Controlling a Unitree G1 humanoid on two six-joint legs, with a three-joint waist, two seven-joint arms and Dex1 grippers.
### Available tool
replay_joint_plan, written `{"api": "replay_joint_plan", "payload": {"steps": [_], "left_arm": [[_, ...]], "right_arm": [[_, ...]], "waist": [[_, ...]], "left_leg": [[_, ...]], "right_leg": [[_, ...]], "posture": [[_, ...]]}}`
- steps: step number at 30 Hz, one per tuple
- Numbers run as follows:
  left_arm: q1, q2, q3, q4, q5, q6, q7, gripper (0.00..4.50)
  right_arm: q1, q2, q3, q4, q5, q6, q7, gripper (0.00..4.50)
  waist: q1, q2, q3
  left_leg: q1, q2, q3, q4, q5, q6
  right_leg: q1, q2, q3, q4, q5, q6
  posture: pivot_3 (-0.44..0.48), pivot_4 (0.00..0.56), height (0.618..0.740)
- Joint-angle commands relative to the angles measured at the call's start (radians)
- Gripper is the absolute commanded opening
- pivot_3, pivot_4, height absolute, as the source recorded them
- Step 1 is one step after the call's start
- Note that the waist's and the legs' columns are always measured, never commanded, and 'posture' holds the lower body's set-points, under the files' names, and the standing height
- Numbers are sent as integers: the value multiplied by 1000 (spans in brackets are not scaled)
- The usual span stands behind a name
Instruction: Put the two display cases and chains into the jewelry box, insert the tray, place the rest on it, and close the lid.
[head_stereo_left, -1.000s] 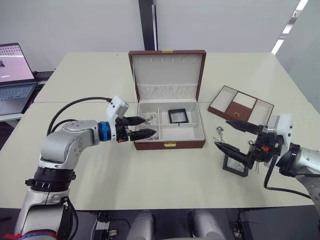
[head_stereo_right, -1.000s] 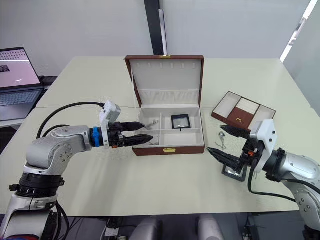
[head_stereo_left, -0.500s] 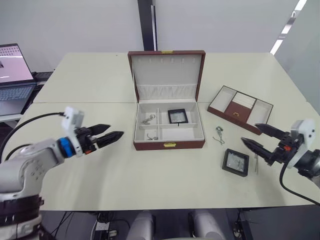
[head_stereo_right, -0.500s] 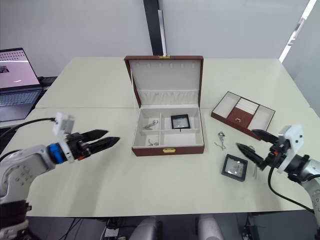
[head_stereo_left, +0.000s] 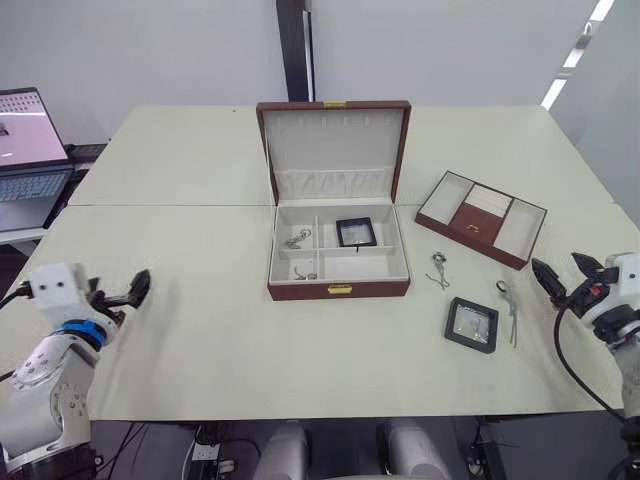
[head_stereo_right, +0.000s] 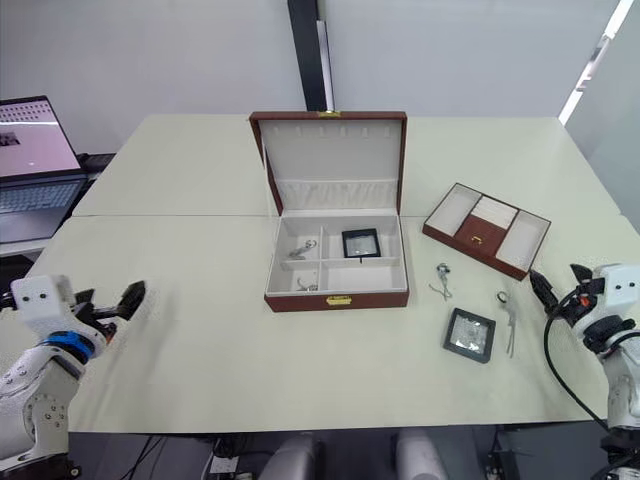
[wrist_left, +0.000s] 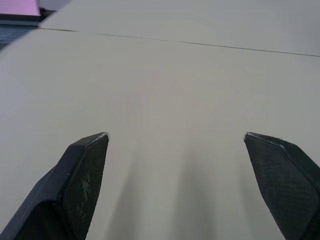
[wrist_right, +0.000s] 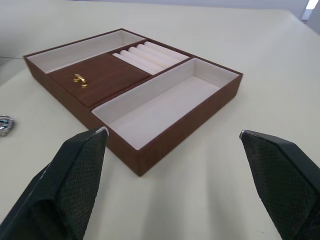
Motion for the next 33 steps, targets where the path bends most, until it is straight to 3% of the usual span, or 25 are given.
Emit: {"api": "replay_joint_plan", "payload": {"steps": [1,11,33], "left_arm": [[-2,-14,46,28,56,-90,99,4480],[-23,-51,62,128,92,-167,244,4480],[-18,-37,46,100,78,-171,205,4480]], "right_arm": [[-38,2,-53,34,-16,-69,-68,4500],[-56,39,-55,86,-38,-116,-180,4500],[-36,38,-49,76,-33,-118,-151,4500]], "waist": [[0,0,0],[0,0,0],[-1,0,0]], "left_leg": [[0,0,0,0,0,0],[0,0,0,0,0,0],[0,0,0,0,0,0]], "right_leg": [[0,0,0,0,0,0],[0,0,0,0,0,0],[0,0,0,0,0,0]], "posture": [[0,150,740],[0,150,740],[0,150,740]]}}
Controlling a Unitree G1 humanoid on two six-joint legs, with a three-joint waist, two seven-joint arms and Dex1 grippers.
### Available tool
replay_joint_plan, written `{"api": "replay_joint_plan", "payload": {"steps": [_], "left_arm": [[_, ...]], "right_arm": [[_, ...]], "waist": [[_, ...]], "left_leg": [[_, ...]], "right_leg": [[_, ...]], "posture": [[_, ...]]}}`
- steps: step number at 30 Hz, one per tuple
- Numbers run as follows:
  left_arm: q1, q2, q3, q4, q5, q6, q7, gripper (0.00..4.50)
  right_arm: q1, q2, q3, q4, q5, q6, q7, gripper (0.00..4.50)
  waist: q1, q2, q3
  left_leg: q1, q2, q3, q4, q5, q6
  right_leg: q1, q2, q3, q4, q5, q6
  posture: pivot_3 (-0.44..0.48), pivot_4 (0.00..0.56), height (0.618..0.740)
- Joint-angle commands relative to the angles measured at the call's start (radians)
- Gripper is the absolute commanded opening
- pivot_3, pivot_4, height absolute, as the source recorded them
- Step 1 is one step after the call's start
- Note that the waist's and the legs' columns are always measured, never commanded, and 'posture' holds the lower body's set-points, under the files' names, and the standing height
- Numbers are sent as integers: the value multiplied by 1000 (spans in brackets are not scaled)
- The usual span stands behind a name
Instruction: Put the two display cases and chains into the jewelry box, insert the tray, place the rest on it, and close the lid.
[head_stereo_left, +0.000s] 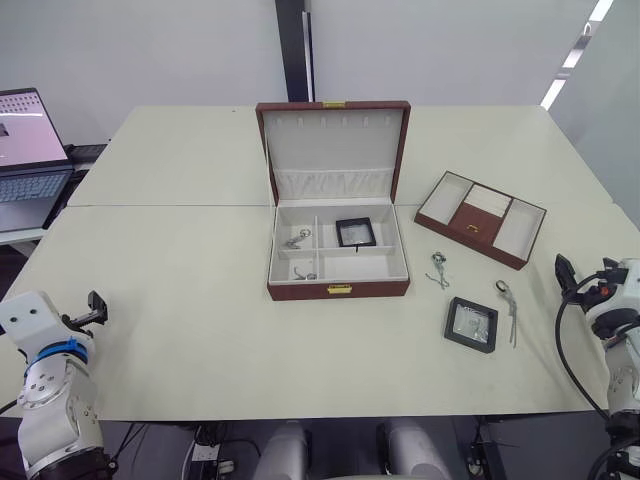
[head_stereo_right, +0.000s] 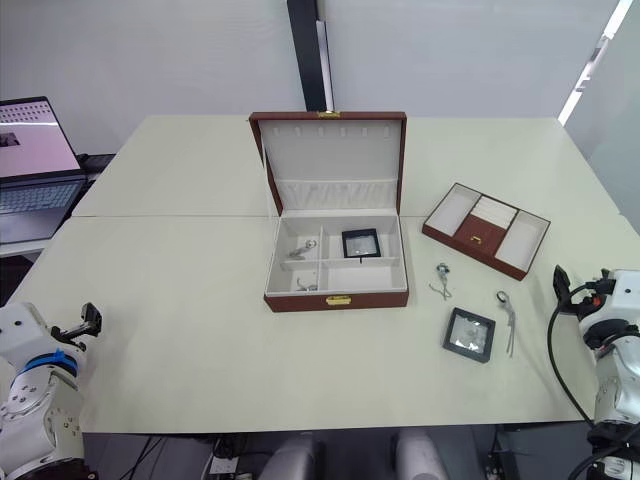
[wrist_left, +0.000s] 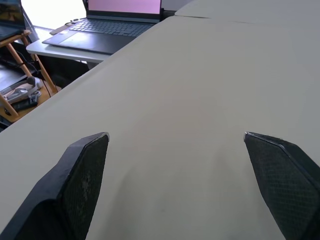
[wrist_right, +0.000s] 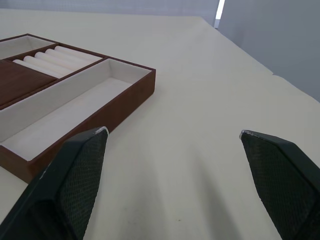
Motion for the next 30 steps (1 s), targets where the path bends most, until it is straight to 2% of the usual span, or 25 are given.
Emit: {"api": "replay_joint_plan", "payload": {"steps": [1,4,9,17,22,26,30], "left_arm": [[-3,25,3,-53,-13,-18,-23,4480],[5,29,-23,-156,-103,31,-136,4480],[41,111,-146,-380,-245,144,-380,4480],[-93,278,-364,-450,-302,225,-666,4480],[-171,336,-470,-485,-346,242,-835,4480],[-171,354,-555,-524,-339,212,-953,4480],[-121,371,-648,-541,-274,69,-1115,4480]], "right_arm": [[3,-10,-16,-30,16,-15,17,4500],[5,-30,-23,-49,55,24,74,4500],[40,-98,-20,-178,163,151,247,4500],[103,-239,53,-400,236,363,456,4500],[157,-335,88,-521,252,441,585,4500],[214,-405,109,-629,255,486,660,4500],[265,-447,135,-714,231,485,712,4500]], "waist": [[0,0,0],[0,0,0],[0,1,1],[-2,2,0],[-1,2,0],[0,2,0],[-1,2,1]], "left_leg": [[0,0,0,0,0,0],[0,0,0,0,0,0],[-1,0,0,0,0,0],[0,0,0,0,0,0],[0,0,-1,0,0,0],[-1,0,-1,0,0,0],[0,1,0,0,0,0]], "right_leg": [[0,0,0,0,0,0],[0,0,0,0,0,0],[0,0,0,0,0,0],[1,1,0,-1,0,0],[1,1,-1,-1,0,0],[1,1,-1,-1,0,0],[1,1,-1,-1,0,0]], "posture": [[0,150,740],[0,150,740],[0,150,740],[0,150,740],[0,150,740],[0,150,740],[0,150,740]]}}
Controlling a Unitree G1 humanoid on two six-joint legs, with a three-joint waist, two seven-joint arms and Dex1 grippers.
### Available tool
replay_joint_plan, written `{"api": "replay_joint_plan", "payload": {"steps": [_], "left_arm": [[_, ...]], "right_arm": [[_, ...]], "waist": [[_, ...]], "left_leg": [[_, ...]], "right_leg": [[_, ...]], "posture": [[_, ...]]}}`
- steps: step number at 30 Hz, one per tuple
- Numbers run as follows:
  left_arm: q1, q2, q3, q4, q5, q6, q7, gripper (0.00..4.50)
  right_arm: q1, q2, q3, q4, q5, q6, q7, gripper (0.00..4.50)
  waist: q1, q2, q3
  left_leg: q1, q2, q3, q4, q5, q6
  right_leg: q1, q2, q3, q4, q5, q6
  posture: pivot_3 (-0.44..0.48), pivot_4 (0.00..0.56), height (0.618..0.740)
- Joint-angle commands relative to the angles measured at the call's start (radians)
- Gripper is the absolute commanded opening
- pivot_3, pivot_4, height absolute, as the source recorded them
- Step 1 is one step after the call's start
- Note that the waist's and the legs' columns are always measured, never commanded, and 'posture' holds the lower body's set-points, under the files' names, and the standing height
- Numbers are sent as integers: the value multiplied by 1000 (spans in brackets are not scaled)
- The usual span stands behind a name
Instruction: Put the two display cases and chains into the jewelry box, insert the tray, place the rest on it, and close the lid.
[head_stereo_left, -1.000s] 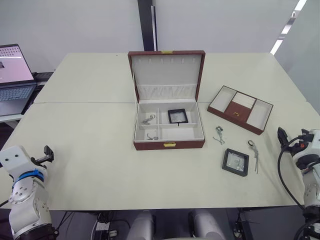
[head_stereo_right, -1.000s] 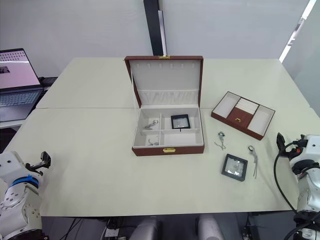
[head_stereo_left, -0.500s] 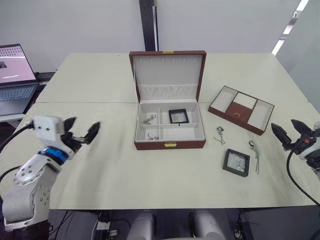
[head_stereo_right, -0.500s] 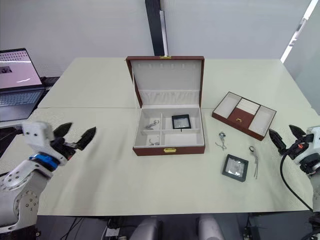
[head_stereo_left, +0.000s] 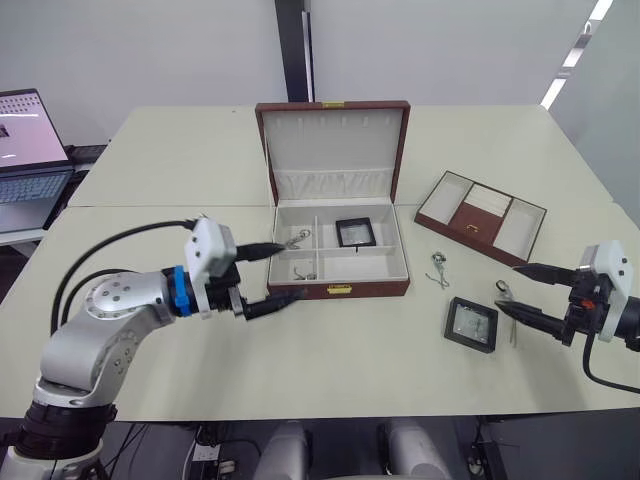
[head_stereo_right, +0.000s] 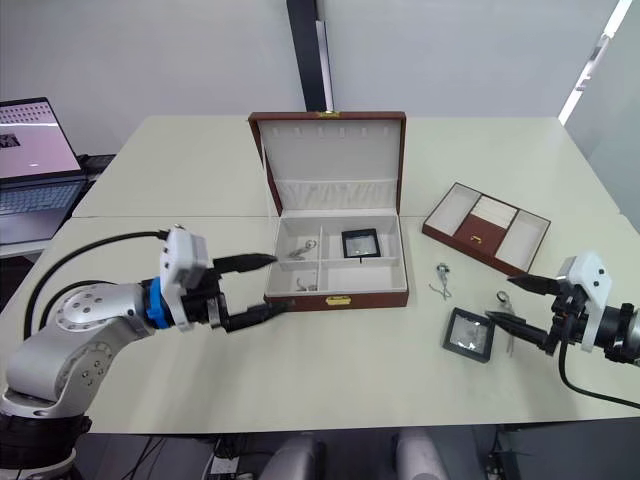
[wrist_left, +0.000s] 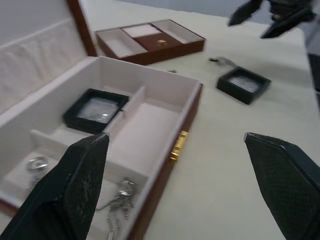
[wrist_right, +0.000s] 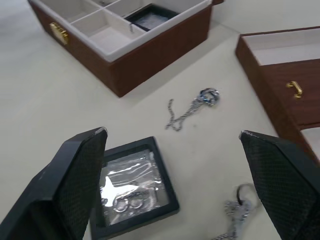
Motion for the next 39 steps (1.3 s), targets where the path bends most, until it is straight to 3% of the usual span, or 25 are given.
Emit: {"api": "replay_joint_plan", "payload": {"steps": [1,9,15,24,27,32,39], "left_arm": [[28,14,-48,-12,51,-142,-130,4480],[102,-27,-89,67,120,-401,-280,4480],[126,-82,-85,90,102,-500,-306,4480],[186,-91,-93,120,125,-595,-348,4480],[198,-96,-97,123,126,-611,-345,4500],[206,-101,-98,138,137,-629,-339,4500],[200,-118,-92,153,130,-630,-318,4500]], "right_arm": [[29,-25,16,-84,-18,-11,35,4500],[94,-1,104,-144,-113,-44,7,4500],[112,20,160,-147,-177,-80,-18,4500],[87,55,228,-121,-235,-119,-44,4500],[71,70,242,-116,-241,-118,-56,3914],[54,80,246,-92,-261,-127,-58,2188],[54,79,248,-66,-286,-151,-52,428]], "waist": [[1,0,0],[3,-1,0],[3,-1,0],[2,-1,0],[3,-1,0],[3,-1,0],[3,-1,0]], "left_leg": [[0,0,0,0,0,0],[0,0,-1,0,0,0],[0,0,-1,0,0,0],[0,0,-1,0,0,0],[0,0,-1,0,0,0],[0,0,-1,0,0,0],[0,0,-1,0,0,0]], "right_leg": [[0,0,0,0,0,0],[0,0,-1,0,0,0],[0,0,-1,-1,0,0],[0,0,-1,0,0,0],[0,0,-1,0,0,0],[0,0,-1,-1,0,0],[1,0,-1,0,0,0]], "posture": [[0,150,740],[0,150,740],[0,150,740],[0,150,740],[0,150,740],[0,150,740],[0,150,740]]}}
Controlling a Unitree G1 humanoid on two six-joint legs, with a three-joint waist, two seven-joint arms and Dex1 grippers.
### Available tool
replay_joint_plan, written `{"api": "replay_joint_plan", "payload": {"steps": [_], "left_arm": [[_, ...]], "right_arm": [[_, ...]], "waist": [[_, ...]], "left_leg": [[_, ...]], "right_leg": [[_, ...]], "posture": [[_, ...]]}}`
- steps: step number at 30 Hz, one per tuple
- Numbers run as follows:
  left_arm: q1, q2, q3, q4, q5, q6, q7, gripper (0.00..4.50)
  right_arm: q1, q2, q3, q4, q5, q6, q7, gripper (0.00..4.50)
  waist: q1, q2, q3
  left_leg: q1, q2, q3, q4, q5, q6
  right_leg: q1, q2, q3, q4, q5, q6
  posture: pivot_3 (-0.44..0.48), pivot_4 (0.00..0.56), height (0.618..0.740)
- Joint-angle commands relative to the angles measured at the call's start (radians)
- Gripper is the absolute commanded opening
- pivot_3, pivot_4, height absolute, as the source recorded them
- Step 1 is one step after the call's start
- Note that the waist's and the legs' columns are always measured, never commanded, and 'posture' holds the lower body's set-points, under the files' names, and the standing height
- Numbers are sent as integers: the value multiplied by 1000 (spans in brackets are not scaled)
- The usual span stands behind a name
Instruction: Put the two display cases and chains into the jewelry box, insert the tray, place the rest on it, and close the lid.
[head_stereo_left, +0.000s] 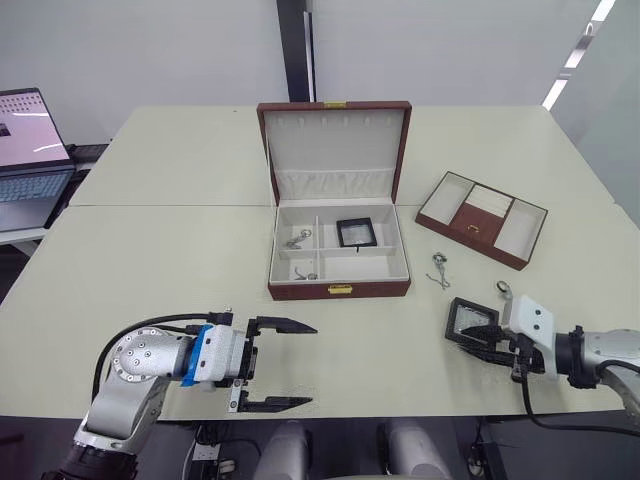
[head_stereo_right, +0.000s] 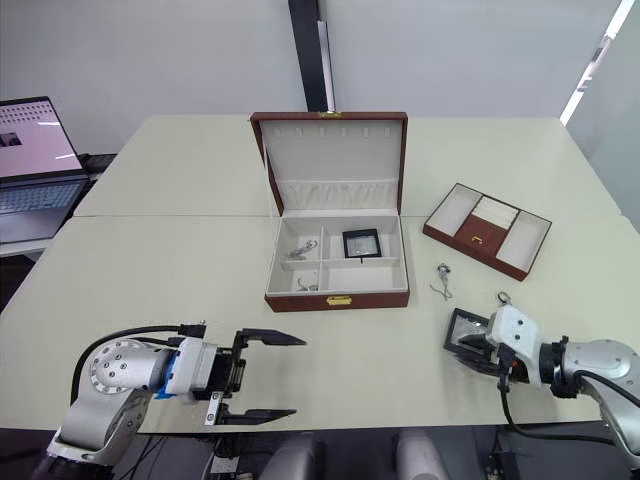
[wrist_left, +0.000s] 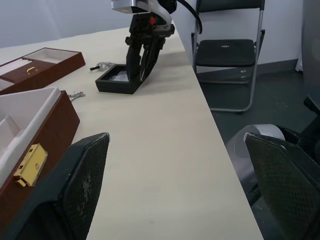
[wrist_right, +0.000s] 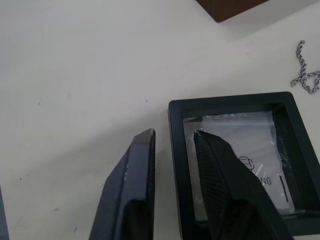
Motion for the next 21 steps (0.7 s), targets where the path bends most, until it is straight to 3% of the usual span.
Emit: {"api": "replay_joint_plan", "payload": {"steps": [1,2,13,17,21], "left_arm": [[2,-4,1,-13,-12,-6,10,4500],[3,-4,-1,-14,-15,0,12,4500],[-12,-17,29,-62,-44,133,141,4500],[-6,-31,55,-115,-57,197,242,4500],[31,-80,88,-183,-69,268,391,4500]], "right_arm": [[-4,-3,-17,-5,5,-19,1,164],[-5,-3,-18,-1,3,-22,1,7],[-107,-47,-74,-51,139,91,61,8],[-259,-91,-35,-58,223,216,109,8],[-511,-102,98,30,198,262,197,8]], "waist": [[0,0,0],[0,0,0],[-2,0,0],[-2,0,0],[-4,0,0]], "left_leg": [[0,0,0,0,0,0],[0,0,0,0,0,0],[1,0,0,0,0,0],[1,0,0,0,0,0],[1,0,0,0,0,0]], "right_leg": [[0,0,0,0,0,0],[0,0,0,0,0,0],[0,0,0,0,0,0],[0,0,0,0,0,0],[0,0,0,0,0,0]], "posture": [[0,150,740],[0,150,740],[0,150,740],[0,150,740],[0,150,740]]}}
